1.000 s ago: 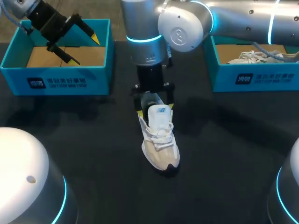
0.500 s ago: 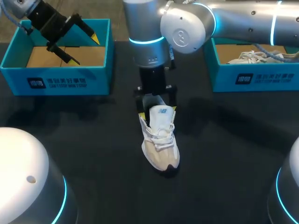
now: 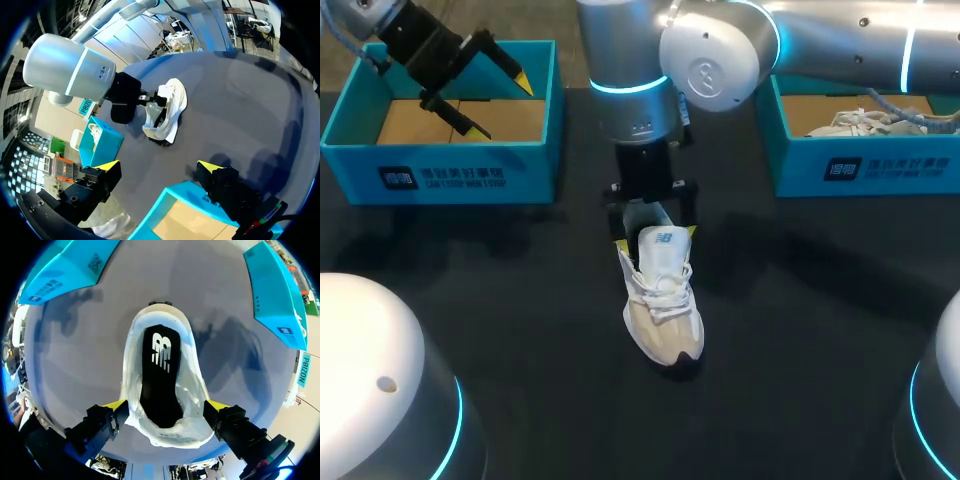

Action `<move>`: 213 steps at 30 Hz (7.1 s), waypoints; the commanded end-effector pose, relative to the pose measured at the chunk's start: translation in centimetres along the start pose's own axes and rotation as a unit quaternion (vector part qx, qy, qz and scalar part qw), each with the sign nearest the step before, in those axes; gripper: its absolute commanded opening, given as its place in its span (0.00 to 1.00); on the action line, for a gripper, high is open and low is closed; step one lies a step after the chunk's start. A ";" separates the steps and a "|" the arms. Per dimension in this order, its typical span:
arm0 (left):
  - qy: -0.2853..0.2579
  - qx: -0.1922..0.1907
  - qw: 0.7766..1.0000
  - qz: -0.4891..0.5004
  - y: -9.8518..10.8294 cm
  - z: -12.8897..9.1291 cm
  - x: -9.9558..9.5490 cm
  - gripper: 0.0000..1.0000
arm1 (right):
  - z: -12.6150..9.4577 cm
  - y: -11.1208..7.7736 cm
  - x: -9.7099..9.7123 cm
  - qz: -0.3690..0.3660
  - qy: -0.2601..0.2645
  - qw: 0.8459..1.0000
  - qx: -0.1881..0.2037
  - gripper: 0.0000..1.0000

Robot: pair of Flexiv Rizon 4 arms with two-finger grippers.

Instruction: Take the shoe out of the shoebox, open the shoe tongue, remove and reinsert the insole, then place the shoe into the shoebox

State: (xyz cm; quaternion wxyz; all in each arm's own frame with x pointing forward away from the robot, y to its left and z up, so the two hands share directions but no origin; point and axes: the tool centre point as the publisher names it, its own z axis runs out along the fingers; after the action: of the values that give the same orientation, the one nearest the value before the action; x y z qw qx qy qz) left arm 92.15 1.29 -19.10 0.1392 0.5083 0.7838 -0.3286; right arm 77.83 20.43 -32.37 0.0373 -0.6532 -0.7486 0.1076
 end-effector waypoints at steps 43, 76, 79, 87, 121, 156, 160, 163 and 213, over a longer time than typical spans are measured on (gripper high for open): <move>0.002 -0.002 1.000 0.000 -0.1 0.0 0.0 1.00 | -1.9 -5.6 -0.3 0.067 -0.010 0.997 -0.038 0.30; 0.002 -0.002 1.000 0.000 -0.1 0.0 0.0 1.00 | 1.3 1.4 -0.3 -0.022 0.007 0.999 -0.048 0.37; 0.002 -0.002 1.000 0.000 -0.1 0.0 0.0 1.00 | 0.7 1.1 -0.7 -0.022 0.000 0.999 -0.048 0.37; 0.002 -0.002 1.000 0.000 -0.1 0.0 0.0 1.00 | 0.1 0.8 -0.7 -0.026 -0.003 0.998 -0.050 0.39; 0.002 -0.002 1.000 0.000 -0.1 0.0 0.0 1.00 | -6.6 4.5 1.2 -0.548 -0.043 0.812 -0.197 1.00; 0.002 -0.002 1.000 0.000 -0.1 0.0 0.0 1.00 | 0.3 12.7 -0.3 -0.675 -0.147 0.707 -0.152 1.00; 0.002 -0.002 1.000 0.000 -0.1 0.0 0.0 1.00 | 1.4 13.3 -0.7 -0.682 -0.143 0.702 -0.148 1.00; 0.002 -0.002 1.000 0.000 -0.1 0.0 0.0 1.00 | 1.8 13.4 -0.9 -0.688 -0.143 0.697 -0.144 0.72; 0.002 -0.002 1.000 0.000 -0.1 0.0 0.0 1.00 | -18.7 8.0 -5.7 -0.677 -0.177 0.698 -0.150 0.00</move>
State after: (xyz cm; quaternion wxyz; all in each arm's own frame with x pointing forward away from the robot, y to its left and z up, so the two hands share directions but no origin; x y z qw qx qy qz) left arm 92.14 1.30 -19.09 0.1393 0.5083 0.7838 -0.3285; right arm 91.10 18.34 -19.60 -0.1300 0.0626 -0.9879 0.0567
